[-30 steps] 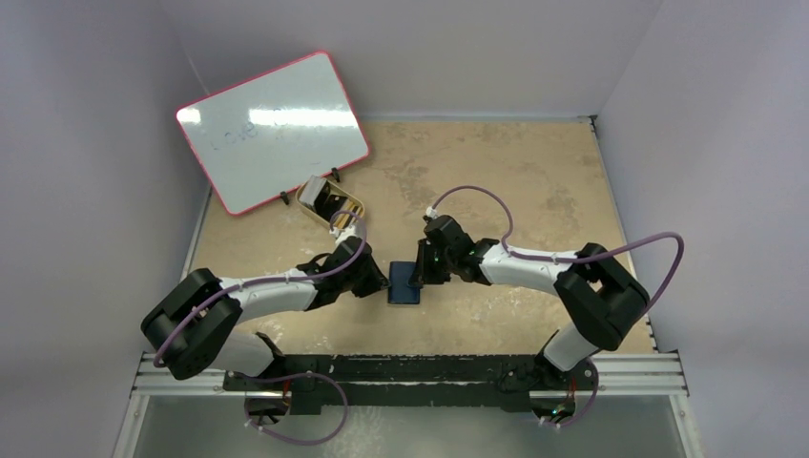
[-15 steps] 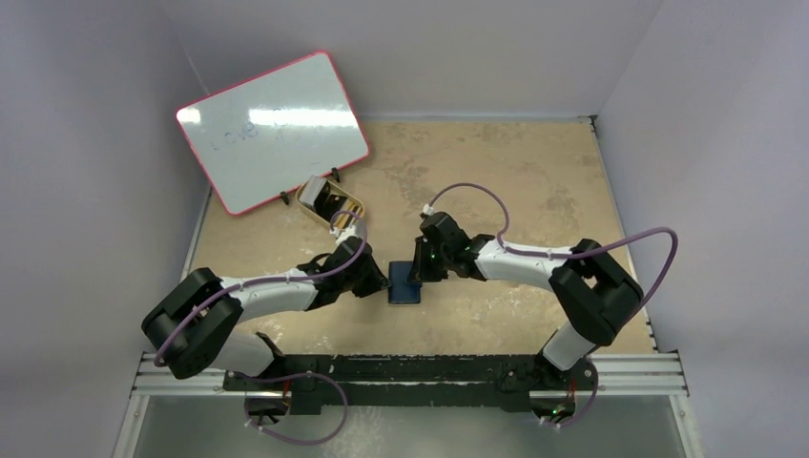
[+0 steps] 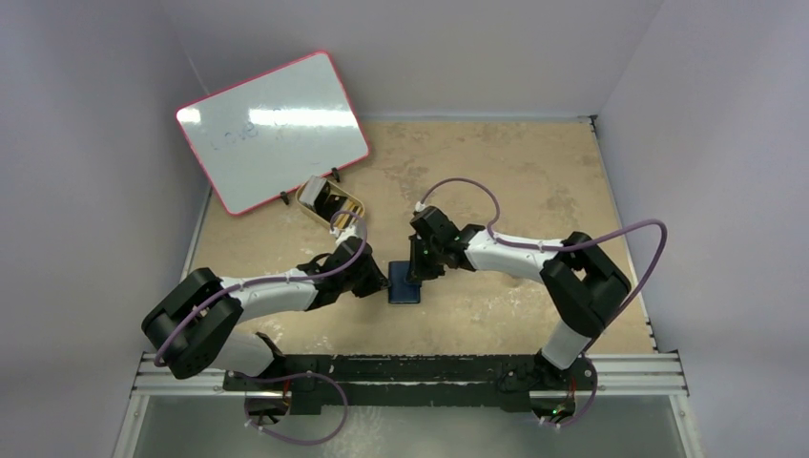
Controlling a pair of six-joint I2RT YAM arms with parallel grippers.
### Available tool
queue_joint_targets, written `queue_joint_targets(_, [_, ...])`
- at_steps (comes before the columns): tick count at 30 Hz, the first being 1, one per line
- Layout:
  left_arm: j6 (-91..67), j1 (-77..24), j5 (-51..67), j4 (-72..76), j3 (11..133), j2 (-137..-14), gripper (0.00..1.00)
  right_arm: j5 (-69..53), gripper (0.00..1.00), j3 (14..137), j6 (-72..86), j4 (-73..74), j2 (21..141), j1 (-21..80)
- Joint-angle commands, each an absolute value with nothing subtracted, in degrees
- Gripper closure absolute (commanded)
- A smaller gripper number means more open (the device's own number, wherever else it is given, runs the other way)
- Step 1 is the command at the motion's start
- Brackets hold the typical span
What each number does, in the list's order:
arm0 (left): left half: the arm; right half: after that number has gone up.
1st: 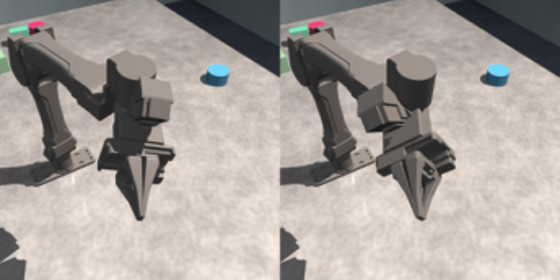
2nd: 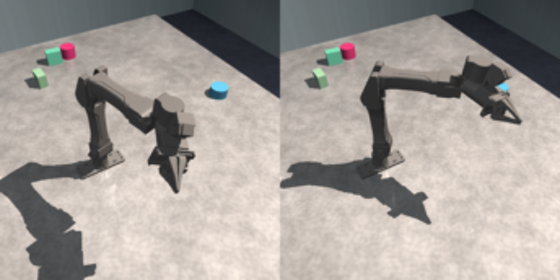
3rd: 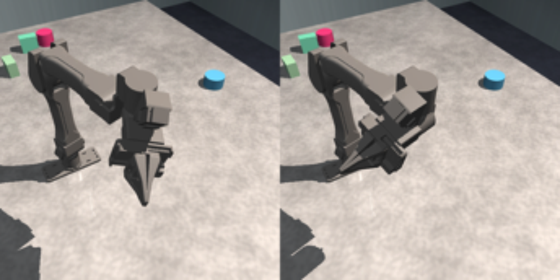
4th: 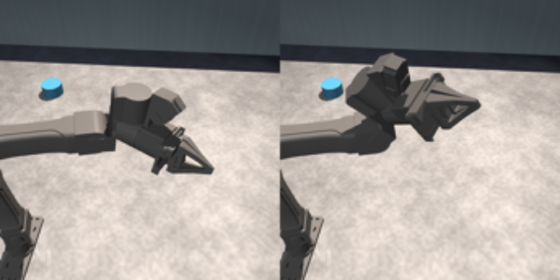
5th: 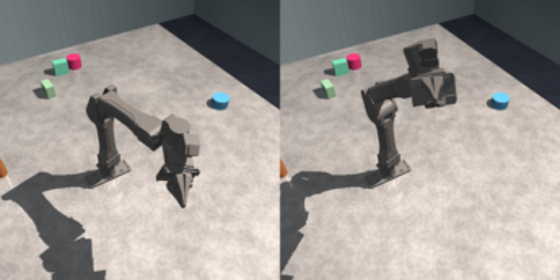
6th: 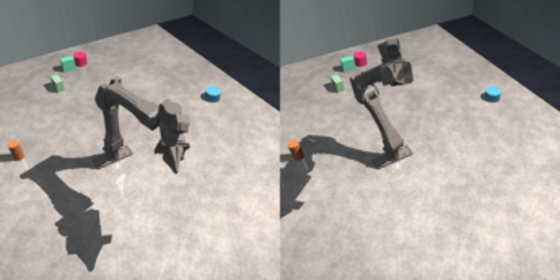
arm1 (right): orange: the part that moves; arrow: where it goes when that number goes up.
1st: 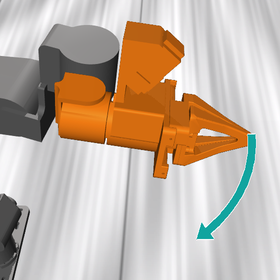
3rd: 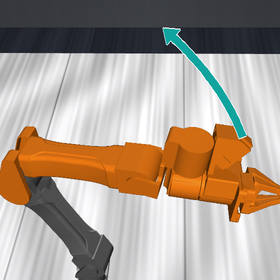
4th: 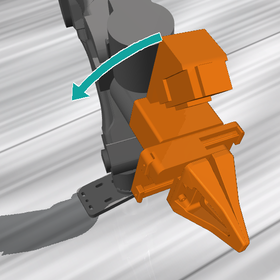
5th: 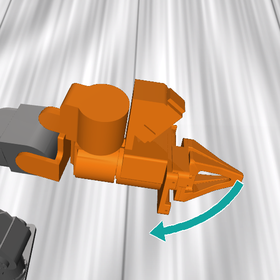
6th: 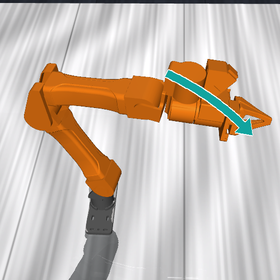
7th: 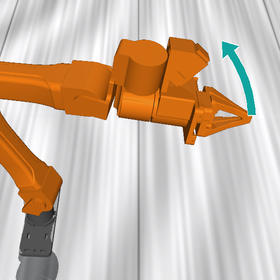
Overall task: Put the credit cards into the card holder
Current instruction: Close the card holder at the center of the board, then reset both arms
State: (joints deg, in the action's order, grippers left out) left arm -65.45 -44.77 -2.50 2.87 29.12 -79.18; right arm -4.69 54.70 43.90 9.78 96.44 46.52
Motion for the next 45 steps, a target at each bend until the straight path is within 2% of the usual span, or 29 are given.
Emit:
queue_joint_targets(1, [-65.4,-45.7,-2.0,6.7,28.8,-77.6,0.94,3.2,0.86,56.9,41.6,17.7,103.4,48.8])
queue_joint_targets(10, [-63.5,-45.7,-8.8,-0.6,29.0,-69.1,0.92,7.6,0.87,59.8,42.6,22.5,108.1,50.6])
queue_joint_targets(15, [-61.2,-45.7,-13.8,-6.1,30.2,-62.2,0.88,8.3,0.88,60.6,44.4,23.9,107.3,50.6])
queue_joint_targets(20, [-58.8,-45.7,-19.4,-11.9,32.2,-56.6,0.78,10.6,0.86,62.5,43.0,21.7,103.6,50.5])
queue_joint_targets(23, [-57.5,-45.6,-23.3,-16.3,33.9,-52.9,0.67,11.1,0.82,65.1,41.4,18.9,100.1,50.3])
queue_joint_targets(27, [-54.6,-45.7,-29.2,-23.6,39.2,-47.6,0.49,13.9,0.7,65.3,40.8,14.0,90.6,50.3])
queue_joint_targets(31, [-50.3,-45.7,-33.2,-29.1,46.3,-45.2,0.43,20.9,0.59,65.0,39.6,12.9,80.5,50.4])
queue_joint_targets(37, [-46.0,-45.7,-33.8,-34.3,57.0,-44.5,0.37,29.4,0.24,64.6,36.7,13.3,66.7,50.3])
queue_joint_targets(39, [-44.9,-45.7,-33.9,-35.4,60.2,-44.3,0.36,31.2,0.06,65.1,36.3,14.6,63.6,50.3])
queue_joint_targets(40, [-44.5,-45.7,-33.9,-36.1,61.7,-44.4,0.35,31.8,0.01,65.5,35.9,15.2,62.3,50.4])
queue_joint_targets(45, [-41.9,-45.7,-32.5,-36.3,66.5,-43.2,0.33,31.8,0.01,65.9,35.4,17.2,57.8,50.3])
